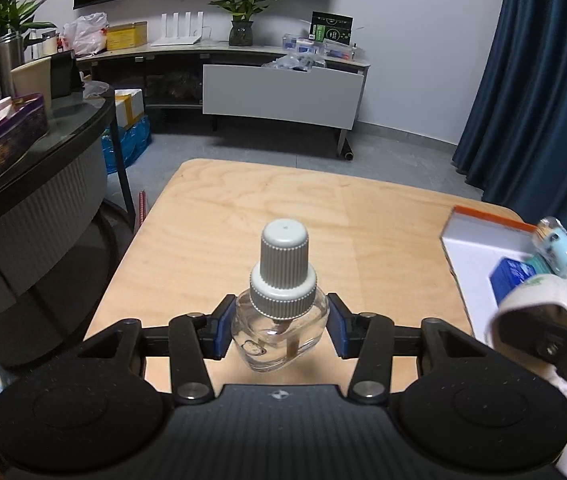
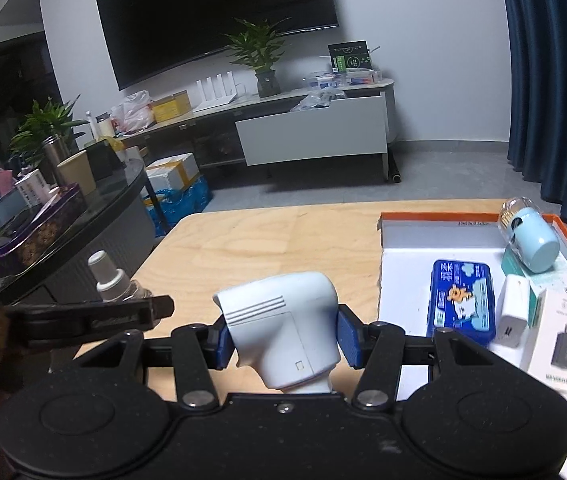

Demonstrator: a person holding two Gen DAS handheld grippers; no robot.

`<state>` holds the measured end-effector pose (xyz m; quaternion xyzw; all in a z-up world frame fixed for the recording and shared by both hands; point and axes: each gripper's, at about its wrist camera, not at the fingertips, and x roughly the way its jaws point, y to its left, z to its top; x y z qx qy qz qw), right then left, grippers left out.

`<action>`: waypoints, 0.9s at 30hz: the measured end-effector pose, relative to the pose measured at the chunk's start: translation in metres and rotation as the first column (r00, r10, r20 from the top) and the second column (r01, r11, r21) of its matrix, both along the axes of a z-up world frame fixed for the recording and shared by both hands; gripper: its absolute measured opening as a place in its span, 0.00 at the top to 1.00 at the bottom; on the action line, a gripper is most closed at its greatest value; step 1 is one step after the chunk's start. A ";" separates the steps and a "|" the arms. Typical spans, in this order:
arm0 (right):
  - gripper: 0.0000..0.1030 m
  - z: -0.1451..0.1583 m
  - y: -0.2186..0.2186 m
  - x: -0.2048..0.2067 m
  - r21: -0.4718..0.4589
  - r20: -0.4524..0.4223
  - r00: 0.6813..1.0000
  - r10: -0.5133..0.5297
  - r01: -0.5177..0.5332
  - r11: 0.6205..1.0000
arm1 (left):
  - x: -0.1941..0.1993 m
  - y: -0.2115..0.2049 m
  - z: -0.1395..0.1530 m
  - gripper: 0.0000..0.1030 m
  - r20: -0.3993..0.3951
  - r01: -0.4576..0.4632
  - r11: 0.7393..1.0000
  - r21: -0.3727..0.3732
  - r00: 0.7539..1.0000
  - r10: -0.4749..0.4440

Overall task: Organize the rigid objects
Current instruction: 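Carry the diffuser bottle and plug body over the box lid with both tools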

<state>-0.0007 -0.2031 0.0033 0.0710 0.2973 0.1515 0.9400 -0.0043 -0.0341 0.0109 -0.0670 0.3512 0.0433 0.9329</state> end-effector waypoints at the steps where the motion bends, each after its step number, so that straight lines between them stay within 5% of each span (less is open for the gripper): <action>1: 0.40 0.001 0.000 -0.004 -0.005 0.001 1.000 0.001 -0.001 1.000 | -0.005 0.001 0.001 0.55 -0.004 -0.002 1.000 -0.002 1.000 0.002; 27: 0.40 0.022 -0.021 -0.078 -0.025 0.063 0.998 -0.029 0.031 0.999 | -0.075 -0.031 0.023 0.54 0.073 0.068 0.997 -0.027 0.995 -0.066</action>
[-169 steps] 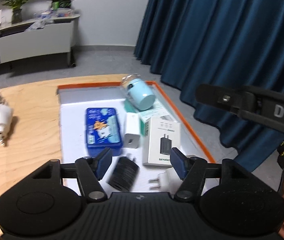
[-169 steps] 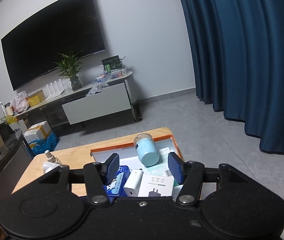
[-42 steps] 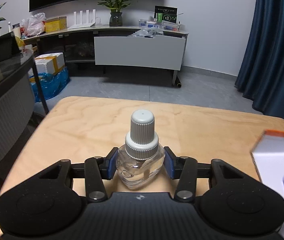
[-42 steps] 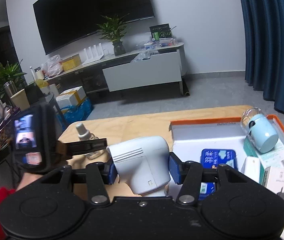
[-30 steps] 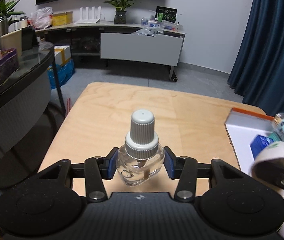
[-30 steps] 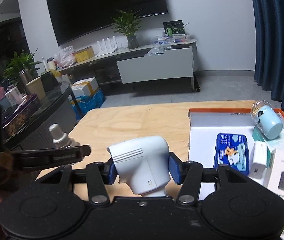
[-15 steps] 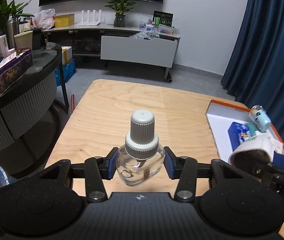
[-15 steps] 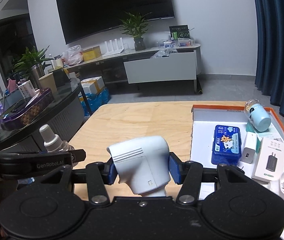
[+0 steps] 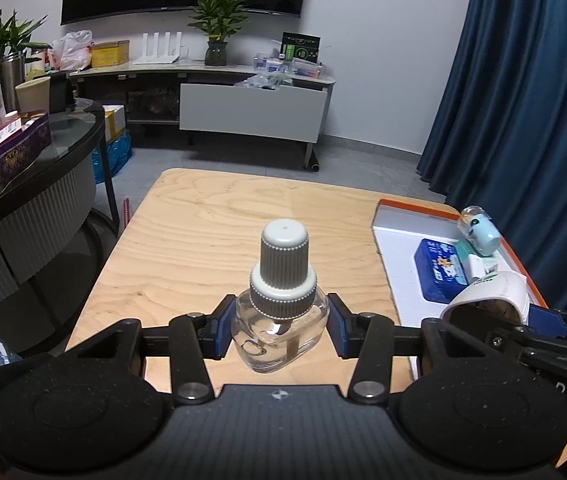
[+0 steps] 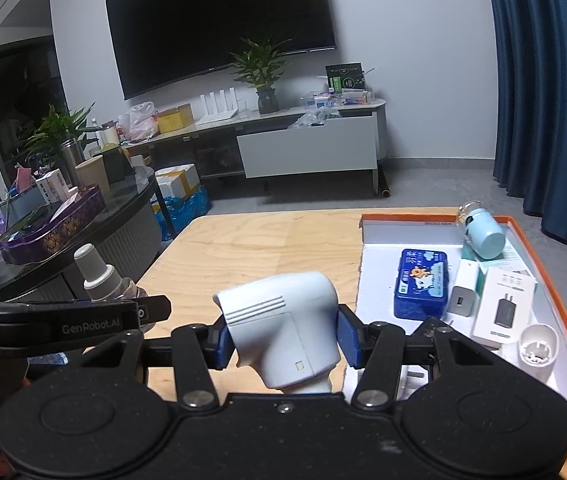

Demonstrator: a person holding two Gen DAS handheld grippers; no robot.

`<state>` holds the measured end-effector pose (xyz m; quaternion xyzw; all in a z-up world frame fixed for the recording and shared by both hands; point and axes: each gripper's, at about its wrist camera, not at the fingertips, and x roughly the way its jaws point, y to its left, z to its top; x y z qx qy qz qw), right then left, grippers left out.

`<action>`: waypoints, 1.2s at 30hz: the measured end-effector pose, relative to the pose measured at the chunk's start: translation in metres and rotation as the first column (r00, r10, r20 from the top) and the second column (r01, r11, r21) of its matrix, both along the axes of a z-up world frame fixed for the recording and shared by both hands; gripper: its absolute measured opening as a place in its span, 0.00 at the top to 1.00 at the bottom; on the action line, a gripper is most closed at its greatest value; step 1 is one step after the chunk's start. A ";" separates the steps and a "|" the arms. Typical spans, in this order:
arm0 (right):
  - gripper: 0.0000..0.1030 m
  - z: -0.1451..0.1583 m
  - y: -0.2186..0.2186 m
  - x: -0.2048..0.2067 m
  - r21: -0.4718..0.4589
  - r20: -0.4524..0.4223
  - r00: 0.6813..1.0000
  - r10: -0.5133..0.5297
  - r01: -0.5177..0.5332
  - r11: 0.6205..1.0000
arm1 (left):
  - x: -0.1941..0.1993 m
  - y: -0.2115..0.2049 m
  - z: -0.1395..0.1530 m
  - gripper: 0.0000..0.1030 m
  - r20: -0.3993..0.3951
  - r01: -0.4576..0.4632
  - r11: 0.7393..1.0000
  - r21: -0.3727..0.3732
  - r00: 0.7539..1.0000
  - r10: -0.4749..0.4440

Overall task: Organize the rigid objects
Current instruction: 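Carry the diffuser bottle and plug body over the box lid with both tools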

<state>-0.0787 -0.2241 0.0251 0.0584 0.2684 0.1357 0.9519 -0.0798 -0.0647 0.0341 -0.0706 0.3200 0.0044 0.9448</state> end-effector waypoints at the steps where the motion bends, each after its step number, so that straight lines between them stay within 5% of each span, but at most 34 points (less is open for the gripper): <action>1: 0.40 0.000 -0.002 -0.002 -0.001 0.003 1.000 -0.006 0.006 1.000 | -0.001 -0.002 0.000 0.55 0.000 0.005 1.000 -0.003 1.000 -0.005; 36: 0.40 0.019 -0.092 -0.031 0.013 0.072 0.969 -0.238 0.238 0.971 | 0.000 -0.082 0.015 0.54 0.045 0.252 0.968 -0.015 0.967 -0.251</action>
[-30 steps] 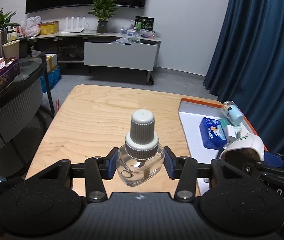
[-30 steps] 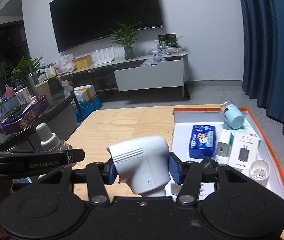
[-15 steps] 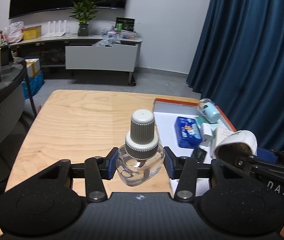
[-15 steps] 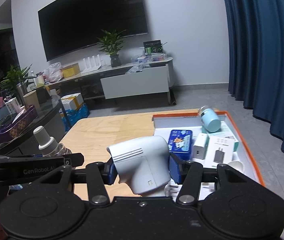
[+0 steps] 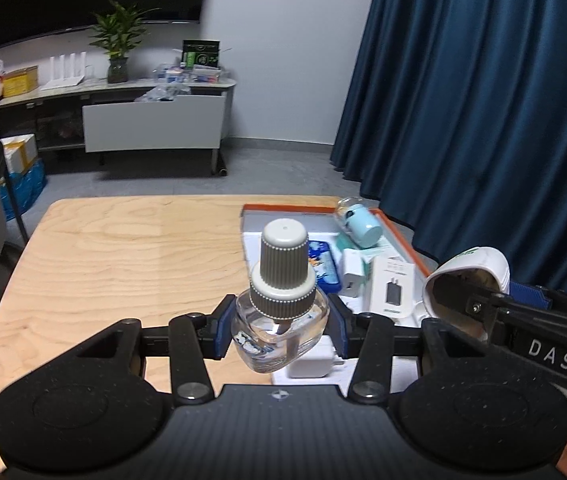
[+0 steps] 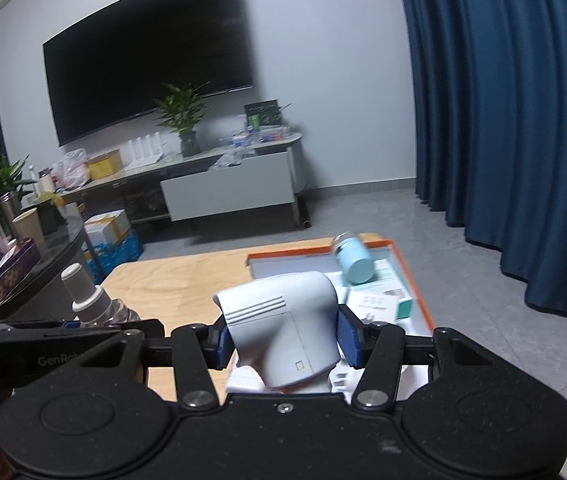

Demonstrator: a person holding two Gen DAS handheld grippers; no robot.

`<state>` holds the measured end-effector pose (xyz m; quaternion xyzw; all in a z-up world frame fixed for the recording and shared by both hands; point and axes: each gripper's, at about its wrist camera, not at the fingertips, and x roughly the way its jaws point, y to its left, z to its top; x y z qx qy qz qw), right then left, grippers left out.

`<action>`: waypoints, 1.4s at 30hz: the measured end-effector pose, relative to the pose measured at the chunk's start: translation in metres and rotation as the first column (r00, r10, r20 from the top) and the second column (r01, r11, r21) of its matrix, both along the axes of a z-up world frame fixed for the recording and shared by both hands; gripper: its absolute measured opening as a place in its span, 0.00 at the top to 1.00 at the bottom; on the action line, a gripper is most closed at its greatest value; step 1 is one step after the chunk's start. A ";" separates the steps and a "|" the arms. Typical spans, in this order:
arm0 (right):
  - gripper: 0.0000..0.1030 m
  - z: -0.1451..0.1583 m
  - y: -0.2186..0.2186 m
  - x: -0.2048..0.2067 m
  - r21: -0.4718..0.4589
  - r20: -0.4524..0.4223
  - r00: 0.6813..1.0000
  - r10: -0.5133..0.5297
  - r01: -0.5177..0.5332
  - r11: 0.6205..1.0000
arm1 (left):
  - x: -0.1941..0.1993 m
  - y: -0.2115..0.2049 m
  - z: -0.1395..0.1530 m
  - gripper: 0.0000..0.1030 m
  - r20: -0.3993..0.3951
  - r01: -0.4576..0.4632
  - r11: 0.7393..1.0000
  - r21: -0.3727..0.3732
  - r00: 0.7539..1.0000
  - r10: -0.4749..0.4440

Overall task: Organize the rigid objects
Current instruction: 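Carry the diffuser bottle and plug body over the box lid with both tools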

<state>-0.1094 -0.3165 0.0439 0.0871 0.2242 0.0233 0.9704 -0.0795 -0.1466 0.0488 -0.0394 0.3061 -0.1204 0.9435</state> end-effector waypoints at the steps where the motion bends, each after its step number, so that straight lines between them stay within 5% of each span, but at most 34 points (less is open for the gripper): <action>1: 0.40 0.001 -0.003 0.000 0.002 0.003 1.000 -0.007 0.007 1.000 | 0.001 -0.002 0.001 0.54 0.003 0.005 1.000 -0.001 1.000 -0.005; 42: 0.40 0.003 -0.030 0.018 0.003 0.024 0.998 -0.052 0.052 0.999 | 0.024 -0.029 0.004 0.54 0.005 0.062 0.998 -0.004 0.998 -0.062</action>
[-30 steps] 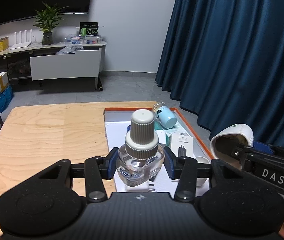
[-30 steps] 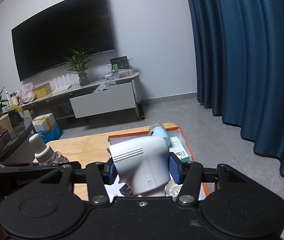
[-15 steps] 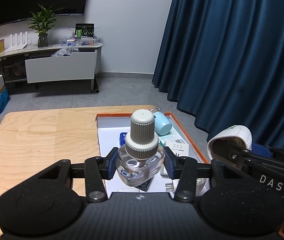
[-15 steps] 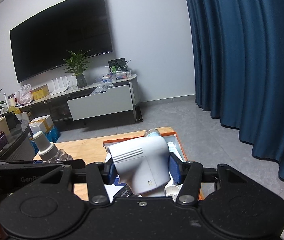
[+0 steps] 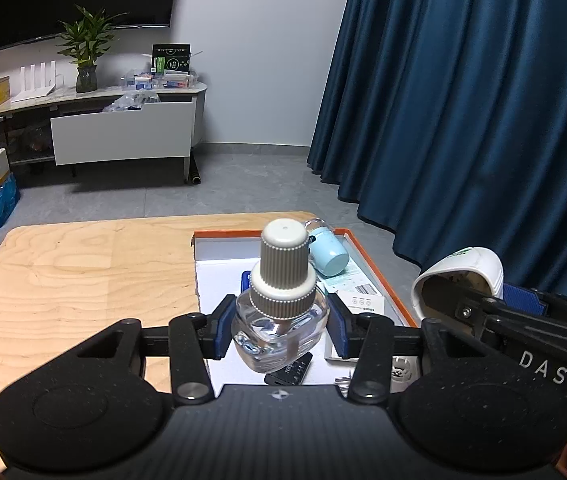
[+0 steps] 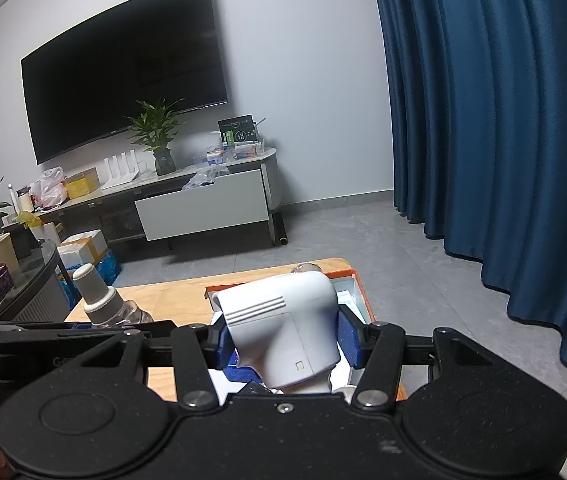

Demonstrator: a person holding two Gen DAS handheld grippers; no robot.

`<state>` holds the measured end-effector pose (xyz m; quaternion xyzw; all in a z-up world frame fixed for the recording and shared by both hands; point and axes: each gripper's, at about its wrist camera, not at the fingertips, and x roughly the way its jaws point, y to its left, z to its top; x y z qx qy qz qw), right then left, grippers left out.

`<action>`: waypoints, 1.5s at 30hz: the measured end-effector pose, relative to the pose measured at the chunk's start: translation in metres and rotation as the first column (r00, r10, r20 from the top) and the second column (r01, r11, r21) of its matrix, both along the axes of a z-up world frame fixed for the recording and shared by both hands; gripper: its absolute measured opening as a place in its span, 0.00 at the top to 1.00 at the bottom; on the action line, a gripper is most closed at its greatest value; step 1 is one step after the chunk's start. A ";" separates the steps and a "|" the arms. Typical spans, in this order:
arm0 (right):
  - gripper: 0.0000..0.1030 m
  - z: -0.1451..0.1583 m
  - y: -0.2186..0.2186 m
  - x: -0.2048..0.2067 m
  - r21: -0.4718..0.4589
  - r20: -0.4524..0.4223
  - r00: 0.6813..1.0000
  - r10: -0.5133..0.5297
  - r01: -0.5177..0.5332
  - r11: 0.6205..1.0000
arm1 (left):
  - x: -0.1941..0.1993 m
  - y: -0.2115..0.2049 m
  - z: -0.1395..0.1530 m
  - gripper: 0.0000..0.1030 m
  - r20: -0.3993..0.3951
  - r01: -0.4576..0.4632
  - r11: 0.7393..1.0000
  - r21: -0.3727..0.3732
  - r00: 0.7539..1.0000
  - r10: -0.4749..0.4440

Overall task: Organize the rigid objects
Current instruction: 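Carry the diffuser bottle and plug body over the box lid with both tools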

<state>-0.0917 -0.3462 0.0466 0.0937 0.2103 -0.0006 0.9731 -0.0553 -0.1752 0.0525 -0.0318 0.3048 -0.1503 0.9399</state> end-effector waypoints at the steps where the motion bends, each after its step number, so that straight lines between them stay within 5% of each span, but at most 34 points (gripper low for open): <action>1: 0.40 0.000 0.001 0.000 -0.001 -0.001 1.000 -0.001 0.001 1.000 | 0.001 0.000 0.000 0.54 -0.001 -0.001 1.000 0.000 1.000 0.001; 45: 0.40 -0.014 0.003 0.026 -0.004 -0.035 0.999 -0.005 0.005 1.000 | 0.042 -0.006 -0.004 0.54 -0.057 0.001 1.000 0.000 0.998 -0.001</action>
